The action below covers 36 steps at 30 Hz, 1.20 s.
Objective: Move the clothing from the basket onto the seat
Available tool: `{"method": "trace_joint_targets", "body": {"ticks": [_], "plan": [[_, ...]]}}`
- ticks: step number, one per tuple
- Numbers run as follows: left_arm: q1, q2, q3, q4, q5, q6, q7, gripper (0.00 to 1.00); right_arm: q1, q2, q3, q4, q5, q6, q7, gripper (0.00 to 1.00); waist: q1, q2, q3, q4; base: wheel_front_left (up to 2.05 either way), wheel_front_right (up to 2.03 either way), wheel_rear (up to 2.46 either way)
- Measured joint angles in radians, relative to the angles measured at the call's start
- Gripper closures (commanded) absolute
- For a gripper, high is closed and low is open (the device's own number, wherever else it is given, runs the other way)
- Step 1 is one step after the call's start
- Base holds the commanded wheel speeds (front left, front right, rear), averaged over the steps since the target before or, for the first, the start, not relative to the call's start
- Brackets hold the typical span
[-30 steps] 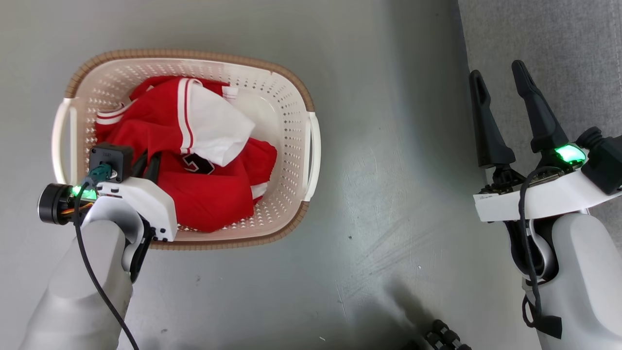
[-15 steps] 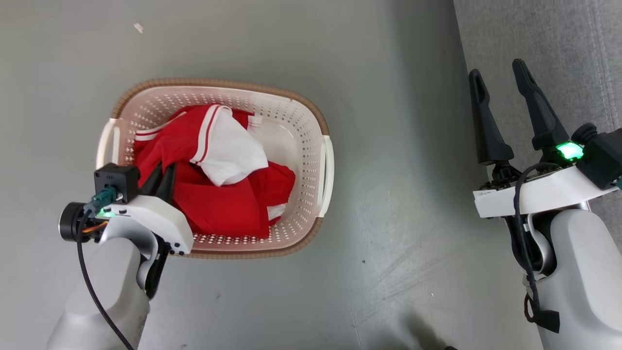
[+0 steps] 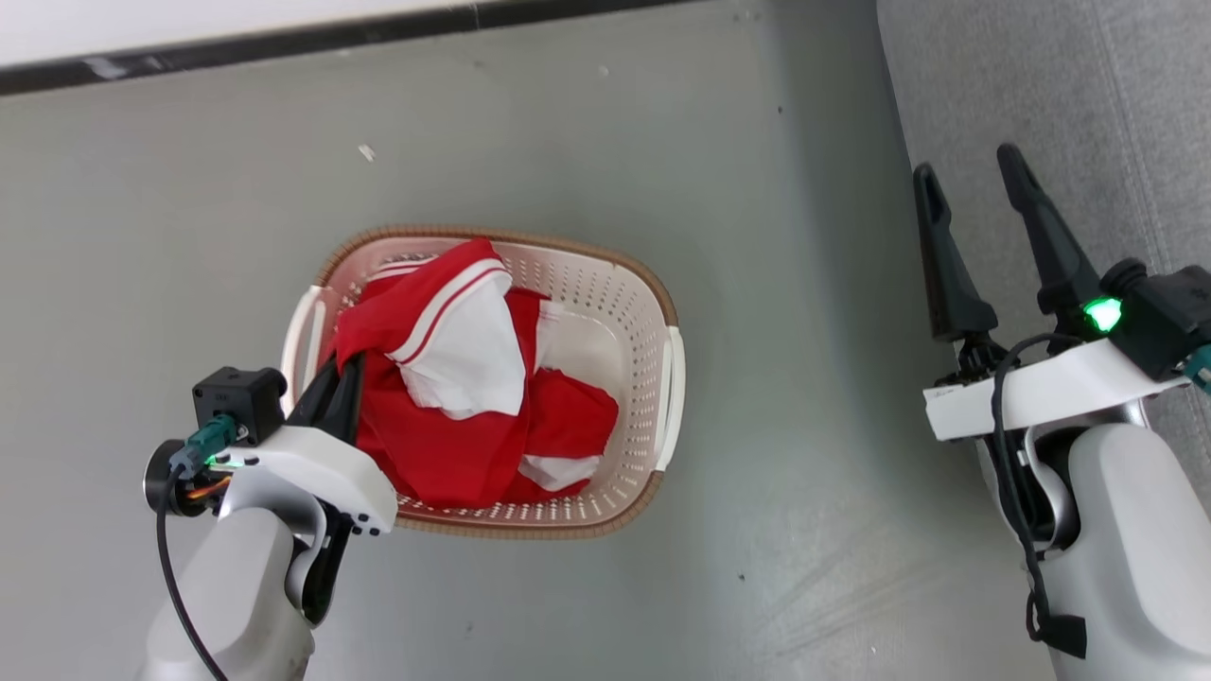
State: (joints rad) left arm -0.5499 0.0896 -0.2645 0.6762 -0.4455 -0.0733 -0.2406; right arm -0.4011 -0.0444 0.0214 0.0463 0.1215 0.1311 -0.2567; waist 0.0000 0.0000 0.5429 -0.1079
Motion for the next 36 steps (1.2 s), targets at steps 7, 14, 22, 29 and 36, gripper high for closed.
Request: {"method": "trace_joint_targets", "body": {"ticks": [7,14,22,29,36], "plan": [[0.055,-0.012,0.01,-0.04,-0.012,-0.003,-0.007,1.0,0.04,0.0,-0.002,0.022,-0.017,0.0,0.0,0.0,0.0001,0.0,-0.083,0.03,0.0,0.0,0.0],[0.109,-0.02,0.015,-0.093,-0.02,-0.009,-0.007,1.0,0.094,0.0,-0.006,0.037,-0.02,0.0,0.0,0.0,0.0001,0.0,-0.167,0.058,0.0,0.0,0.0],[0.171,-0.026,0.028,-0.183,-0.02,-0.011,-0.008,1.0,0.165,0.0,-0.022,0.053,-0.043,0.0,0.0,0.0,0.0,0.0,-0.261,0.086,0.0,0.0,0.0],[0.223,-0.027,0.025,-0.232,-0.021,-0.017,-0.008,1.0,0.207,-0.002,-0.024,0.058,-0.044,0.0,0.0,0.0,0.0,0.0,-0.326,0.104,0.0,0.0,0.0],[0.276,-0.026,0.005,-0.279,-0.021,-0.018,-0.008,1.0,0.241,-0.015,0.009,0.06,-0.05,0.0,0.0,0.0,0.0,0.0,-0.395,0.124,0.0,0.0,0.0]]}}
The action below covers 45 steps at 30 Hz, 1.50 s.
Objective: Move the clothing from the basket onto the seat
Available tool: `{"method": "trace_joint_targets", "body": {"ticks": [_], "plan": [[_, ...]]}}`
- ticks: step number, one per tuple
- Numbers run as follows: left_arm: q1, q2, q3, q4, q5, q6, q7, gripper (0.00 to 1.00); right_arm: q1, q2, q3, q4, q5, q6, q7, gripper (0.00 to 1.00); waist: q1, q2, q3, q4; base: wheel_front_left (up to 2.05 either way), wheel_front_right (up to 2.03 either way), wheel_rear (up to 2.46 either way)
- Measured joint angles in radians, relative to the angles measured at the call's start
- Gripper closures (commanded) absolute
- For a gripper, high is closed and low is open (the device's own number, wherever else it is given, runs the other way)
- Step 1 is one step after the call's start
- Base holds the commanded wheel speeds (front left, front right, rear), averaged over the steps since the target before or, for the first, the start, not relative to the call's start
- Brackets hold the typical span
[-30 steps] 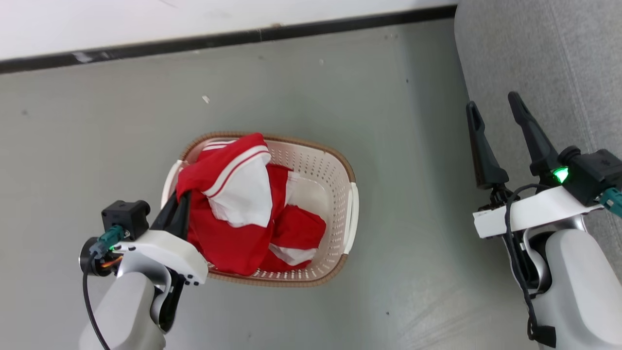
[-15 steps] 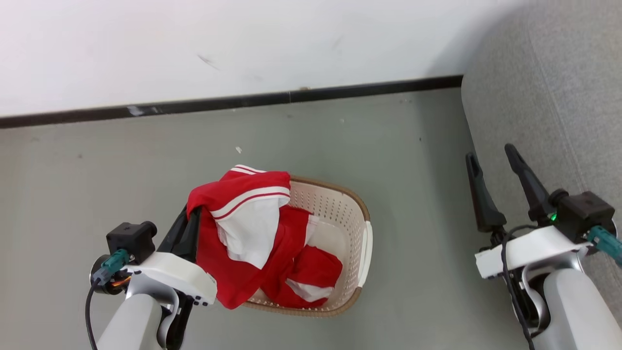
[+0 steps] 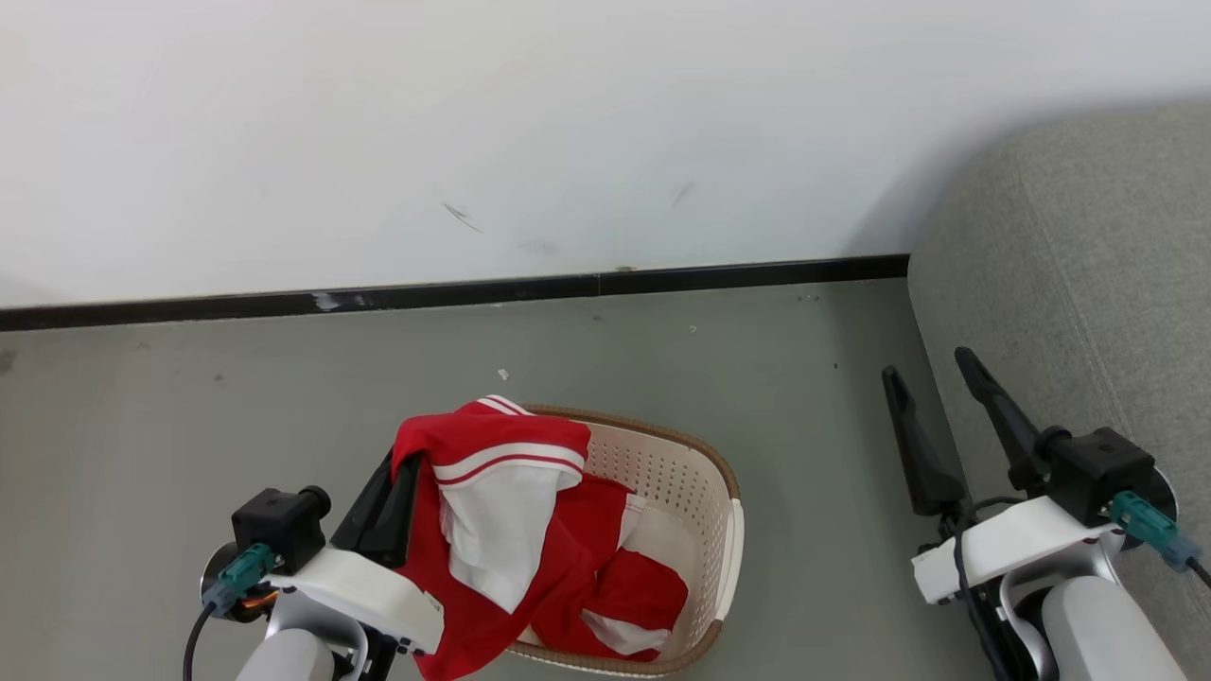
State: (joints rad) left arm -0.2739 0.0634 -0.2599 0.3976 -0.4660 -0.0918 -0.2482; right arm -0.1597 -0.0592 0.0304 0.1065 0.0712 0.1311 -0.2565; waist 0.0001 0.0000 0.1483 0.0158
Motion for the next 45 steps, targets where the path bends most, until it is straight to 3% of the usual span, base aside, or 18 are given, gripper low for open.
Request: {"method": "trace_joint_targets", "body": {"ticks": [12,23,30,45], "plan": [[0.06,0.01,-0.038,-0.088,0.012,0.0,0.025,1.0,0.007,-0.047,0.164,0.018,-0.001,0.0,0.0,0.0,0.0,0.0,-0.089,0.033,0.0,0.0,0.0],[0.072,0.017,-0.098,-0.203,0.037,0.0,0.079,1.0,-0.094,-0.082,0.433,0.07,0.002,0.0,0.0,0.0,0.0,0.0,-0.137,0.07,0.0,0.0,0.0],[0.081,0.015,-0.16,-0.292,0.037,-0.012,0.121,1.0,-0.177,-0.102,0.616,0.117,0.036,0.001,0.0,0.0,0.0,0.0,-0.156,0.102,0.0,0.0,0.0],[0.103,0.038,-0.295,-0.402,0.018,-0.03,0.192,1.0,-0.267,-0.146,0.851,0.174,0.145,0.001,0.0,0.0,0.0,0.0,-0.173,0.138,0.0,0.0,0.0]]}}
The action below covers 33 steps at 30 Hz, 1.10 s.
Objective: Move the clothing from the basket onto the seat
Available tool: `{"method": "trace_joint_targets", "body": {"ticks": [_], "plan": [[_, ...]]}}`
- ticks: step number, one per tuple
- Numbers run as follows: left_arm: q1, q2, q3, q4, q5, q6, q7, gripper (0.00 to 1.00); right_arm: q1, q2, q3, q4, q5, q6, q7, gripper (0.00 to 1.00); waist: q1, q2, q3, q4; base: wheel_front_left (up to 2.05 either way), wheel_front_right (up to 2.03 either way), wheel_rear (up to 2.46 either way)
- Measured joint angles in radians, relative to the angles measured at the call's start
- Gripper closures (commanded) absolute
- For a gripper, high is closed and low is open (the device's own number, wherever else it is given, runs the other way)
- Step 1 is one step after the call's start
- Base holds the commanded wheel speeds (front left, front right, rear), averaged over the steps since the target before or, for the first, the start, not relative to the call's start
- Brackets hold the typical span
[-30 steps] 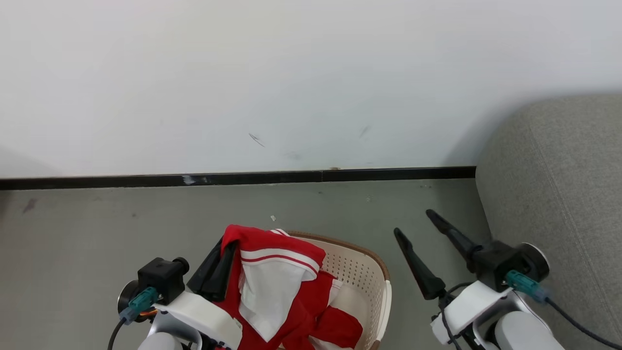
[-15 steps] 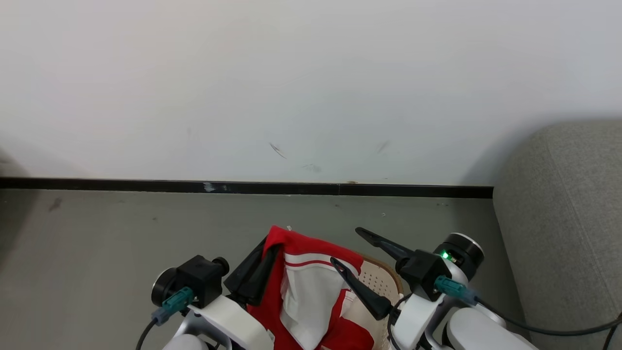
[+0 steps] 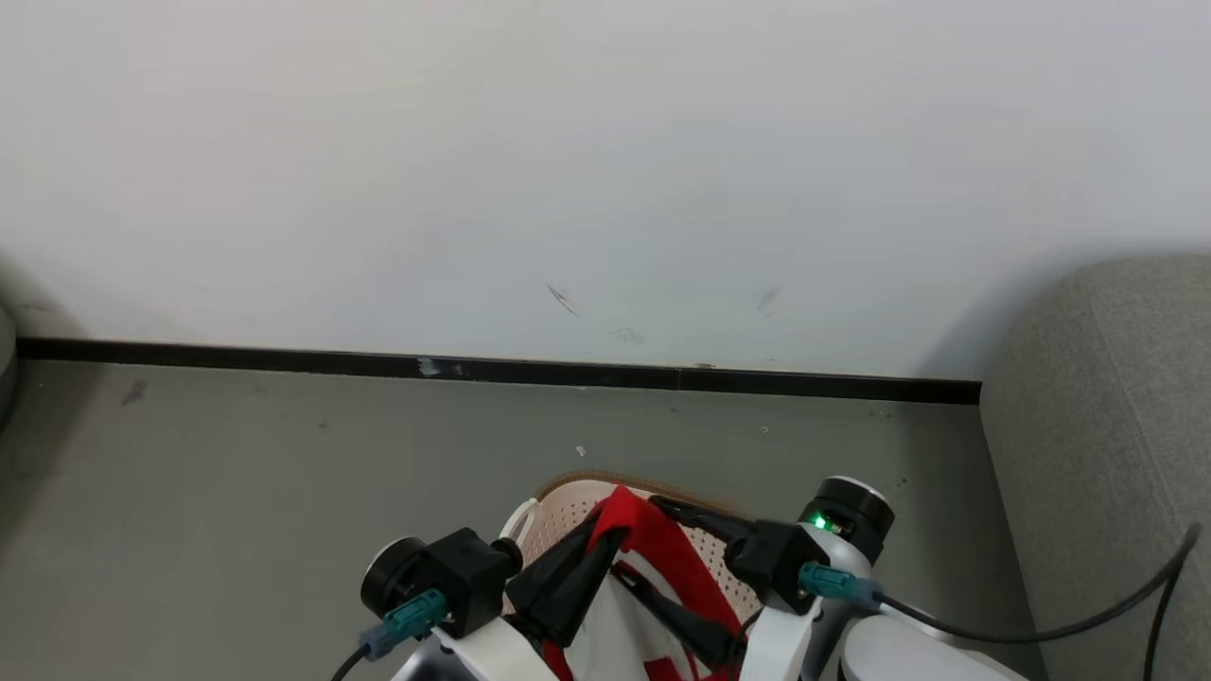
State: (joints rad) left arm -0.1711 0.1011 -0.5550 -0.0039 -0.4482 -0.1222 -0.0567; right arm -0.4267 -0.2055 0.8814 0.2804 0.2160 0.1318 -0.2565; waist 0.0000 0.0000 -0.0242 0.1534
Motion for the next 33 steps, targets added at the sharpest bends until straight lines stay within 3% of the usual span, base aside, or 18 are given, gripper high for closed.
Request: {"method": "trace_joint_targets", "body": {"ticks": [11,12,13,14,15,24,25,26,27,28,29,30,33], "plan": [[0.017,0.032,-0.075,-0.054,-0.05,-0.003,0.031,1.0,-0.055,-0.016,0.105,0.0,0.105,0.0,0.0,0.0,0.0,0.0,-0.002,-0.006,0.0,0.0,0.0],[0.017,0.036,-0.077,-0.059,-0.054,-0.003,0.034,1.0,-0.058,-0.018,0.106,0.0,0.11,0.0,0.0,0.16,0.0,0.0,-0.002,-0.007,0.0,0.0,0.0],[0.017,0.039,-0.079,-0.064,-0.055,-0.003,0.036,1.0,-0.061,-0.021,0.108,0.0,0.113,0.0,0.0,0.63,0.0,0.0,-0.002,-0.008,0.0,0.0,0.0],[0.017,0.041,-0.081,-0.069,-0.057,-0.003,0.038,1.0,-0.064,-0.023,0.109,0.0,0.118,0.0,0.0,0.91,0.0,0.0,-0.002,-0.009,0.0,0.0,0.0],[0.017,0.044,-0.084,-0.075,-0.062,-0.003,0.038,1.0,-0.067,-0.025,0.11,0.0,0.123,0.0,0.0,1.0,0.0,0.0,-0.002,-0.01,0.0,0.0,0.0],[0.018,0.072,-0.084,-0.099,-0.071,-0.003,0.038,1.0,-0.07,-0.033,0.137,-0.002,0.192,0.0,0.0,1.0,0.0,0.0,0.002,-0.02,0.0,0.0,0.0],[0.018,0.074,-0.082,-0.103,-0.071,-0.003,0.038,0.9,-0.07,-0.033,0.136,-0.003,0.2,0.0,0.0,1.0,0.0,0.0,0.002,-0.022,0.0,0.0,0.0],[0.018,0.077,-0.078,-0.105,-0.071,-0.003,0.038,0.9,-0.071,-0.034,0.134,-0.006,0.206,0.0,0.0,1.0,0.0,0.0,0.003,-0.023,0.0,0.0,0.0],[0.018,0.078,-0.075,-0.107,-0.071,-0.004,0.038,0.62,-0.072,-0.035,0.131,-0.008,0.207,0.0,0.0,1.0,0.0,0.0,0.003,-0.025,0.0,0.0,0.0],[0.019,0.079,-0.071,-0.108,-0.072,-0.004,0.038,0.54,-0.073,-0.038,0.128,-0.009,0.207,0.0,0.0,1.0,0.0,0.0,0.004,-0.027,0.0,0.0,0.0],[0.02,0.079,-0.067,-0.108,-0.074,-0.004,0.037,0.15,-0.073,-0.041,0.122,-0.011,0.21,0.0,0.0,1.0,0.0,0.0,0.005,-0.029,0.0,0.0,0.0],[0.021,0.081,-0.064,-0.108,-0.076,-0.004,0.037,0.0,-0.074,-0.044,0.116,-0.012,0.217,0.0,0.0,1.0,0.0,0.0,0.005,-0.03,0.0,0.0,0.0],[0.027,0.085,-0.053,-0.112,-0.078,-0.004,0.028,0.0,-0.074,-0.064,0.106,-0.01,0.226,0.0,0.0,1.0,0.0,0.0,0.007,-0.037,0.0,0.0,0.0]]}}
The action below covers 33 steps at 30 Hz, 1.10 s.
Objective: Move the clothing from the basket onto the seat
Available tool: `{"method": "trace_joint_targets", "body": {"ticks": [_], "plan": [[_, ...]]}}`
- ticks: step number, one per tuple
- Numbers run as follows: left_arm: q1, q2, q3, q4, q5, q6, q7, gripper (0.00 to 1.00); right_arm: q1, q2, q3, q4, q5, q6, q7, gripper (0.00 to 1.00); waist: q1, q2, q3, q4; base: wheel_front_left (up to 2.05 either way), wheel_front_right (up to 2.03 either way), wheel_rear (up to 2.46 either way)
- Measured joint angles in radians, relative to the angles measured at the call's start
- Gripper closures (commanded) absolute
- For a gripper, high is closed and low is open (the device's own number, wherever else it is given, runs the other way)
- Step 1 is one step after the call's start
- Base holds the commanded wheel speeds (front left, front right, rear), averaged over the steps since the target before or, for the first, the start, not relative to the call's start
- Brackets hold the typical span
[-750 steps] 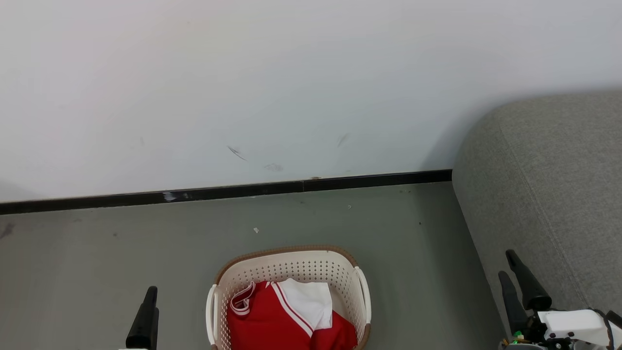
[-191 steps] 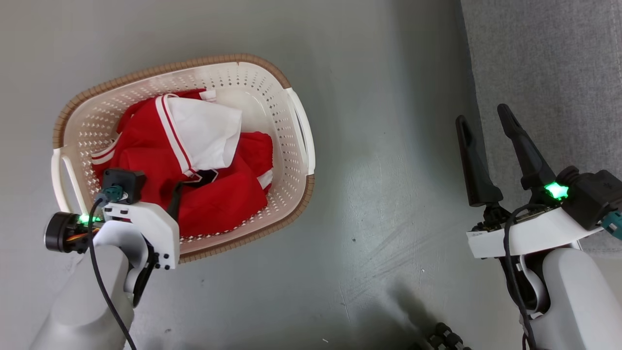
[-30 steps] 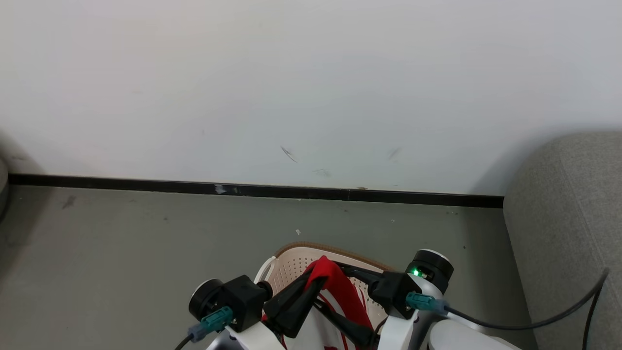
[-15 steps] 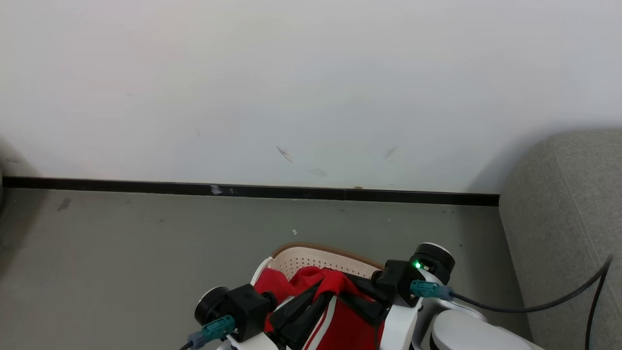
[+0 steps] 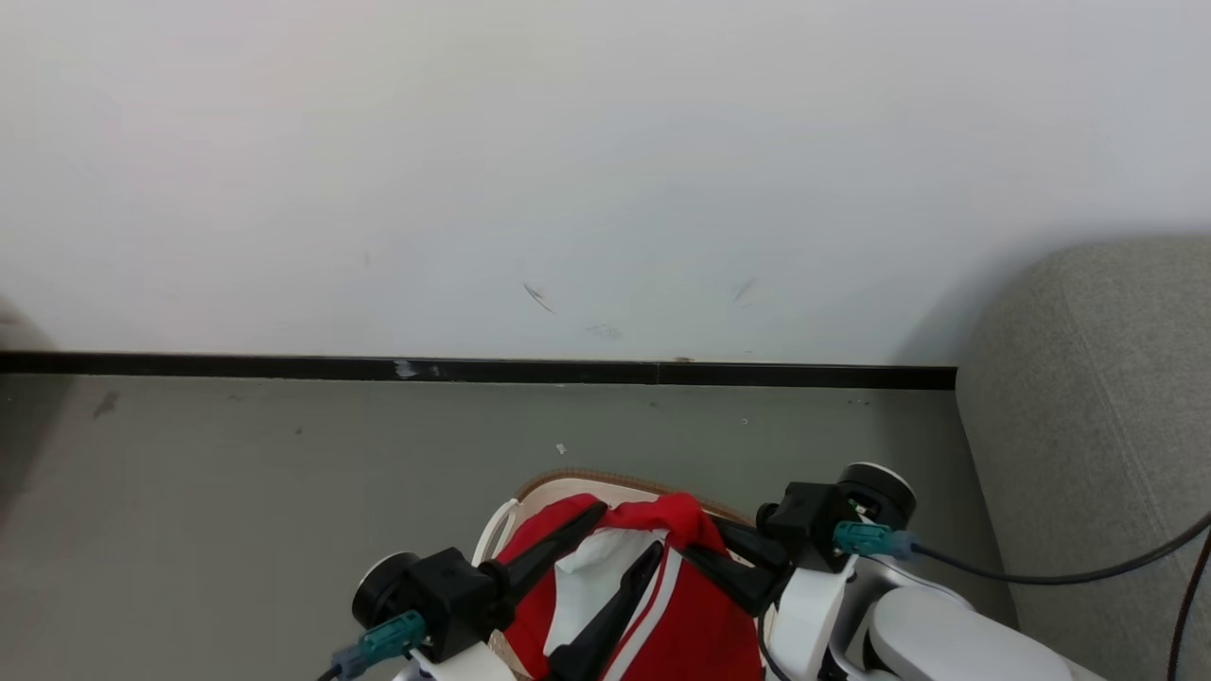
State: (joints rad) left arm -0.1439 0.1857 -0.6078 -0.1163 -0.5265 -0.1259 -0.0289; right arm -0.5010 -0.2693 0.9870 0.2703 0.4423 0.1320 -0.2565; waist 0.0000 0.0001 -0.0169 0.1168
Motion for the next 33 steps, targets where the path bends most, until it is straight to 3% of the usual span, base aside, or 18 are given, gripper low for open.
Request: {"method": "trace_joint_targets", "body": {"ticks": [9,33], "plan": [[0.013,0.003,0.015,-0.005,0.0,0.004,-0.018,0.0,0.002,-0.036,-0.079,-0.004,0.016,0.0,0.0,1.0,0.0,0.0,0.005,-0.024,0.0,0.0,0.0],[0.033,-0.002,0.0,-0.011,0.01,0.009,-0.07,0.0,0.059,-0.194,-0.499,-0.066,-0.004,0.0,0.0,1.0,0.0,-0.0001,0.034,-0.15,0.0,0.0,0.0]]}}
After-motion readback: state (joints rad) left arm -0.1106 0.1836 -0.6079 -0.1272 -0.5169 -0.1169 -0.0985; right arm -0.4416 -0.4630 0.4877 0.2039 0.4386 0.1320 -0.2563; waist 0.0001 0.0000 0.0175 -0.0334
